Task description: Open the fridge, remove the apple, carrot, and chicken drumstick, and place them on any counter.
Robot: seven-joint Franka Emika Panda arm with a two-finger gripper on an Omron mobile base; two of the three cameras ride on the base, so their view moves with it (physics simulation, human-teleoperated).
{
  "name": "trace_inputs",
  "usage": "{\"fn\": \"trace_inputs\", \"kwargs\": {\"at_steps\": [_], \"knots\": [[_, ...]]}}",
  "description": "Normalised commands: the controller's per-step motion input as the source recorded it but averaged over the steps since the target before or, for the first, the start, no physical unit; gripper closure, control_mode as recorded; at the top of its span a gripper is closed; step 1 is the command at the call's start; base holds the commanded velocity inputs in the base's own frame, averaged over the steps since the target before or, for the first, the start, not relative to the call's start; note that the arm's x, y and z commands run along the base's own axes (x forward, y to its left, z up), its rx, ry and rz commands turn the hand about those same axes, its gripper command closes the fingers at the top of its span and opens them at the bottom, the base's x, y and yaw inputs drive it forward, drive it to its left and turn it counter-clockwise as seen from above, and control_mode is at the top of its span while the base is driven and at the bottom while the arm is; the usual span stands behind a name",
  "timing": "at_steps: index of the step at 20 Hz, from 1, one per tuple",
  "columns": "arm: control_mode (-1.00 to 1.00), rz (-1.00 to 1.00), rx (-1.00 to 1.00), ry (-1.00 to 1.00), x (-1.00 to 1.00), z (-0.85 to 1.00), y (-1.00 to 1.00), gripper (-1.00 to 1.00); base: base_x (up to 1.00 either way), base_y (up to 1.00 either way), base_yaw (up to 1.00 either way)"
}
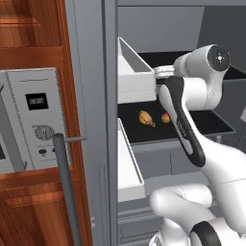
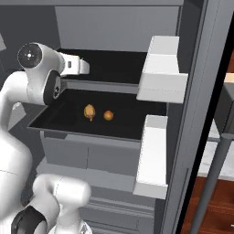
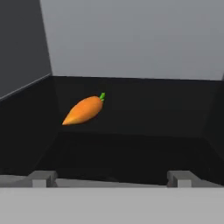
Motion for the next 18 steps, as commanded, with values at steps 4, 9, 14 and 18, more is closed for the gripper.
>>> {"fn": "trace_inputs", "kwargs": {"at_steps": [4, 9, 14, 18], "knots": [[-1.00, -0.01, 0.00, -0.01, 1.00, 0.07, 0.37, -1.00, 0.00, 0.00, 0.00], [-1.00, -0.07, 0.01, 0.05, 0.90, 0.00, 0.13, -1.00, 0.00, 0.00, 0.00], [-1.00, -0.08, 0.05, 0.19, 0.79, 0.00, 0.08, -1.00, 0.00, 0.00, 0.00], [-1.00, -0.04, 0.06, 0.25, 0.64, 0.00, 0.19, -1.00, 0.00, 0.00, 0.00]]}}
